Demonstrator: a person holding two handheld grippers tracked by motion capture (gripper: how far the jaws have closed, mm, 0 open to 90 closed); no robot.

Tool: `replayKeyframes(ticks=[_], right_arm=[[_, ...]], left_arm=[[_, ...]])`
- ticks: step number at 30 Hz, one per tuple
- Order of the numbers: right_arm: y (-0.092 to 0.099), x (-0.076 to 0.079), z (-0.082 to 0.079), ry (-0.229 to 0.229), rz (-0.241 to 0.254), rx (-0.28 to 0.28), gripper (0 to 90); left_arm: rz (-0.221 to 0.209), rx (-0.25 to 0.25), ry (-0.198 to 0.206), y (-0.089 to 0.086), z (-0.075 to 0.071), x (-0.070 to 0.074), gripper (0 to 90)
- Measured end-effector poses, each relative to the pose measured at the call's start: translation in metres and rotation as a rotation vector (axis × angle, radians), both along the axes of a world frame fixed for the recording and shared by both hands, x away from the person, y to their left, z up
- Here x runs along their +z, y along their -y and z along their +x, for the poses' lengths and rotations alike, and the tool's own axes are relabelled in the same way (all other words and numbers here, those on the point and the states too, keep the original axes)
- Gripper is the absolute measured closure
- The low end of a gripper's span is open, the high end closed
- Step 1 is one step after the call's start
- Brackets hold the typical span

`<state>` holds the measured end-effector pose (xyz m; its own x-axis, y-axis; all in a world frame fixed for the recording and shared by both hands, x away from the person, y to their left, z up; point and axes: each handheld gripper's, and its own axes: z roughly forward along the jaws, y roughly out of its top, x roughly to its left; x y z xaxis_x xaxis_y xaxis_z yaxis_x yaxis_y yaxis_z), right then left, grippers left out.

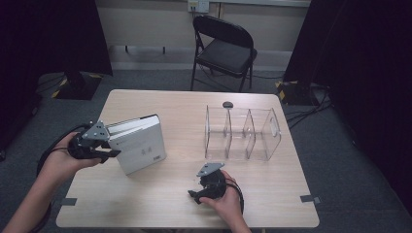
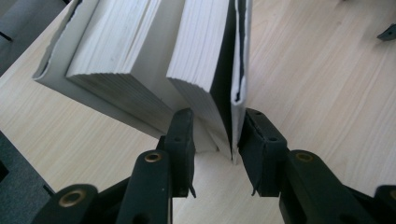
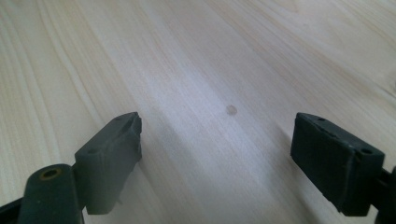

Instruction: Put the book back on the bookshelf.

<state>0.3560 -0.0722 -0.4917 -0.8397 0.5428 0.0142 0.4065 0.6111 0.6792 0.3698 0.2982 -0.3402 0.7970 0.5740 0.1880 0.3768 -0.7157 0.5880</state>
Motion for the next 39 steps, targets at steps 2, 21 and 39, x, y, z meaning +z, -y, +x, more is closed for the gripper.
replayKeyframes(ticks=[2,21,39], right_arm=[[-0.006,0.005,0.004,-0.004,-0.023,0.035,16.6],[-0.057,0.067,0.041,-0.019,-0.085,0.207,20.1],[-0.074,0.119,0.077,-0.007,-0.151,0.249,19.5]], left_arm=[[-0.003,0.000,-0.001,0.000,0.000,-0.001,64.0],[-0.036,0.046,-0.039,-0.002,-0.007,-0.015,48.0],[-0.047,0.080,-0.051,-0.001,-0.020,-0.043,29.8]])
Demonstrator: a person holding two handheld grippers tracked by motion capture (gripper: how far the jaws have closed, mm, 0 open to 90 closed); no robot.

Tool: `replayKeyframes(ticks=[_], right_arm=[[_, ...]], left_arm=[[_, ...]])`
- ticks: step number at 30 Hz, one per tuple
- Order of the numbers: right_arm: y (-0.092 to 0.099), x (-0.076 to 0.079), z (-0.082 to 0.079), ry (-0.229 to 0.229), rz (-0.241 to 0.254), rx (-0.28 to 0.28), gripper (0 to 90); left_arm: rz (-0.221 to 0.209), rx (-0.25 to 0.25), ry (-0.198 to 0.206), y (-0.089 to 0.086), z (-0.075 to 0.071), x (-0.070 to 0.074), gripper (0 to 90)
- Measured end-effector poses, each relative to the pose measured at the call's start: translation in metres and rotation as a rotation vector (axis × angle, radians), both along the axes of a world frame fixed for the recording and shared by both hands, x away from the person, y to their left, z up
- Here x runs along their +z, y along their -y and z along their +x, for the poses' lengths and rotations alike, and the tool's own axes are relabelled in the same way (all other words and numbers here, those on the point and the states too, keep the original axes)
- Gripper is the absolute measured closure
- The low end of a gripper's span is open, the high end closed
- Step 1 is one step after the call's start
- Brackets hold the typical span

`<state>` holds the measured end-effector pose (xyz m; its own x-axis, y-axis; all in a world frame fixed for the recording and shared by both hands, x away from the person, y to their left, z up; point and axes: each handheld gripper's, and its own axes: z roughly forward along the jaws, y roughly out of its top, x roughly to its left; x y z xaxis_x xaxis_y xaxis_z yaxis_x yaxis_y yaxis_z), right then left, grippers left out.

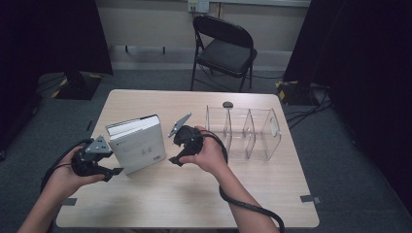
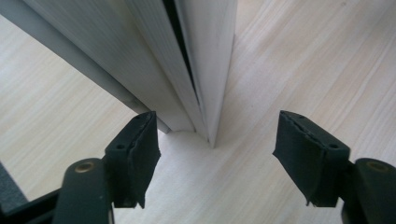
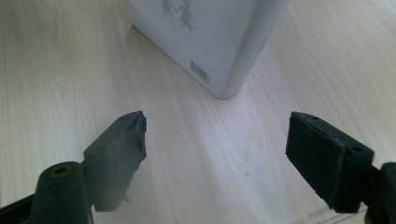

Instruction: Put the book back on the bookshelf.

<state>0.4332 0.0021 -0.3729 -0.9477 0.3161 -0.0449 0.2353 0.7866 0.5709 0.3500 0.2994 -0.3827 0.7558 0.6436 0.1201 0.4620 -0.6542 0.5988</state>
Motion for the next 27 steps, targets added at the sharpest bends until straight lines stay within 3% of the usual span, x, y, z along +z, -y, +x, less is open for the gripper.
replayKeyframes(ticks=[14,23,27], right_arm=[[-0.007,0.022,0.020,0.015,0.002,0.015,19.1],[-0.014,0.028,0.026,0.026,-0.033,0.039,18.6],[-0.022,0.036,0.028,0.036,-0.019,0.069,18.3]], left_arm=[[-0.033,-0.006,-0.019,0.005,-0.008,-0.029,24.6],[-0.041,-0.027,-0.042,0.012,-0.021,-0.069,21.4],[-0.053,-0.029,-0.048,0.015,-0.027,-0.084,21.0]])
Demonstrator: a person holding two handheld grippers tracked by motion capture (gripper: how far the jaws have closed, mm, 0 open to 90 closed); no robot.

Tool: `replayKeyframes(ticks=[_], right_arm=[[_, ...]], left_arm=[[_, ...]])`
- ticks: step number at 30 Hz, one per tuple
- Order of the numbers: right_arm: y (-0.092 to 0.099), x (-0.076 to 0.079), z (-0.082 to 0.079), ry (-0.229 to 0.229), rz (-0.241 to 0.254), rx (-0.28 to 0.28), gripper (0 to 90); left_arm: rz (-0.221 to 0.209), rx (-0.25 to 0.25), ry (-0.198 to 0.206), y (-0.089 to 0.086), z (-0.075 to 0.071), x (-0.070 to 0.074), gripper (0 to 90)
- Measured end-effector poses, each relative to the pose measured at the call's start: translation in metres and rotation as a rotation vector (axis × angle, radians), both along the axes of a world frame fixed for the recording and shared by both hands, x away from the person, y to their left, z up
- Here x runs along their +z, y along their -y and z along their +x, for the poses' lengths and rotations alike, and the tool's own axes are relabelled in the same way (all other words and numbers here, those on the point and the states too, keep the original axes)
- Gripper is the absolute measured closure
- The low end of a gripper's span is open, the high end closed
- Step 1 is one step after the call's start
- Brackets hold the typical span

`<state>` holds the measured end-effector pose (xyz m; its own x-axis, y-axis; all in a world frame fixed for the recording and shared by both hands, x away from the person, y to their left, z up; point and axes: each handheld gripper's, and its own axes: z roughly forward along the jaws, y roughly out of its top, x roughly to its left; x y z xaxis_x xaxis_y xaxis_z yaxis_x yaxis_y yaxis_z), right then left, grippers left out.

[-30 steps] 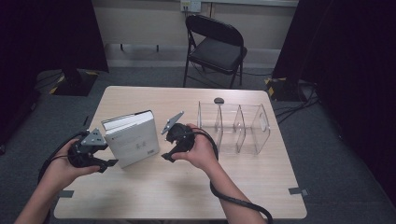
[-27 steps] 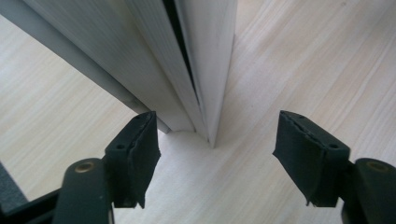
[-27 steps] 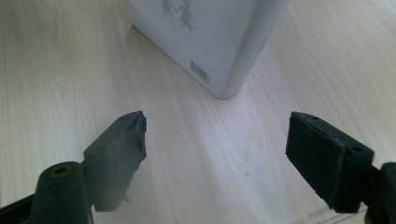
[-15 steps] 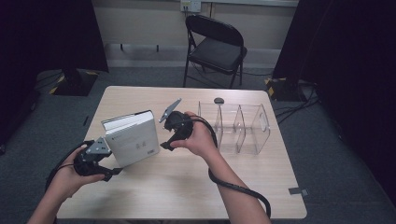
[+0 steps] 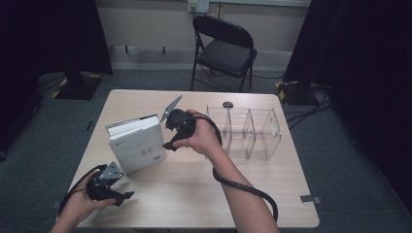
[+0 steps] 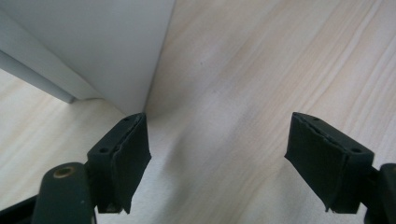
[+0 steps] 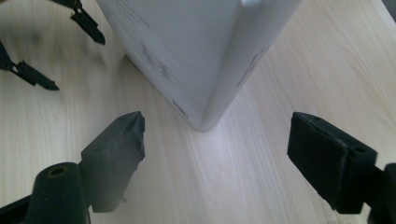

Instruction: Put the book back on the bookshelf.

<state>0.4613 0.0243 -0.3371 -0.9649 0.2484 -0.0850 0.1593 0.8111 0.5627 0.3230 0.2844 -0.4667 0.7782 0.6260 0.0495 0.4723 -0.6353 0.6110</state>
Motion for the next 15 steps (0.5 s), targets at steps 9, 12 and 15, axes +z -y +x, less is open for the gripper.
replayKeyframes(ticks=[9,12,15], right_arm=[[-0.009,0.014,0.008,0.004,-0.001,-0.004,17.2],[-0.013,0.018,0.010,0.014,-0.013,0.007,17.2],[-0.019,0.022,0.012,0.024,-0.037,0.026,17.2]], left_arm=[[-0.015,0.007,0.003,0.001,-0.006,-0.018,20.9],[-0.032,0.006,0.003,0.000,-0.006,-0.020,20.0],[-0.048,0.013,0.004,-0.001,-0.006,-0.021,18.9]])
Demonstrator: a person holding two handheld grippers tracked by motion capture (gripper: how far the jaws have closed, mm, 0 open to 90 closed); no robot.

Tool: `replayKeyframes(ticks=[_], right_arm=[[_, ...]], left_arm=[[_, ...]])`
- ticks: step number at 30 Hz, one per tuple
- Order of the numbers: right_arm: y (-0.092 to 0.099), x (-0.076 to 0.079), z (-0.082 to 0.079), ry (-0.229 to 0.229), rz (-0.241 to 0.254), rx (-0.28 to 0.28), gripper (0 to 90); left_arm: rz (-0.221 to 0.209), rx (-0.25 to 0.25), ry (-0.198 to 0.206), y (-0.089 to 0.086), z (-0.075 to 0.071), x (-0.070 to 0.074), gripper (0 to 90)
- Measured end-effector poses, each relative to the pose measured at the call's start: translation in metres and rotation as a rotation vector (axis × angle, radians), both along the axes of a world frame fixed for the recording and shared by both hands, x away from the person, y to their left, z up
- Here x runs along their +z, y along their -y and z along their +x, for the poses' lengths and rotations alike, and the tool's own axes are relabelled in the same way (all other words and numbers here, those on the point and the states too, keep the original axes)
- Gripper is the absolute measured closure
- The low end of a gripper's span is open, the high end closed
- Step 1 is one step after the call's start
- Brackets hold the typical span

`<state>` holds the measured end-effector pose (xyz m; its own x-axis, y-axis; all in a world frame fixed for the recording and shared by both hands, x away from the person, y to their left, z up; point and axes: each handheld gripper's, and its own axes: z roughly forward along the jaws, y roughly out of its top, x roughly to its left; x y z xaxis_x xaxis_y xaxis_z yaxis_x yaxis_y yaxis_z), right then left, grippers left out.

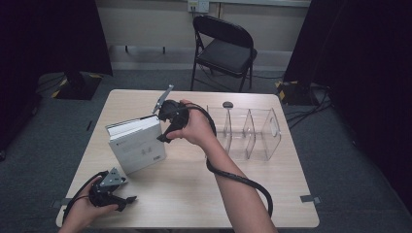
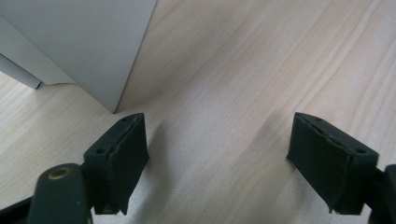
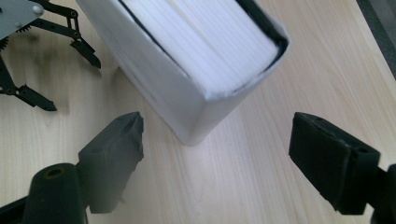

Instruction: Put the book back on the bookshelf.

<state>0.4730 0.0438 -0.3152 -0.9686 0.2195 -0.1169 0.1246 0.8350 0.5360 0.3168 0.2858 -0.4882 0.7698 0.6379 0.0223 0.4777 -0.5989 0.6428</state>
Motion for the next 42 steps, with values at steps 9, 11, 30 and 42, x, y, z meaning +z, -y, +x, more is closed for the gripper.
replayKeyframes(ticks=[9,11,30,42], right_arm=[[-0.020,0.004,0.003,0.025,-0.040,0.066,17.1],[-0.024,0.005,0.007,0.024,-0.047,0.074,17.1],[-0.051,-0.005,0.008,-0.001,-0.116,0.181,27.0],[-0.037,0.005,-0.007,-0.098,-0.152,0.101,51.7]], left_arm=[[-0.062,0.000,0.007,-0.008,0.000,-0.006,15.9],[-0.071,-0.010,0.027,-0.009,0.000,-0.008,14.8],[-0.120,-0.032,0.064,-0.014,-0.001,-0.013,14.1],[-0.117,-0.022,0.059,-0.013,-0.002,-0.013,13.7]])
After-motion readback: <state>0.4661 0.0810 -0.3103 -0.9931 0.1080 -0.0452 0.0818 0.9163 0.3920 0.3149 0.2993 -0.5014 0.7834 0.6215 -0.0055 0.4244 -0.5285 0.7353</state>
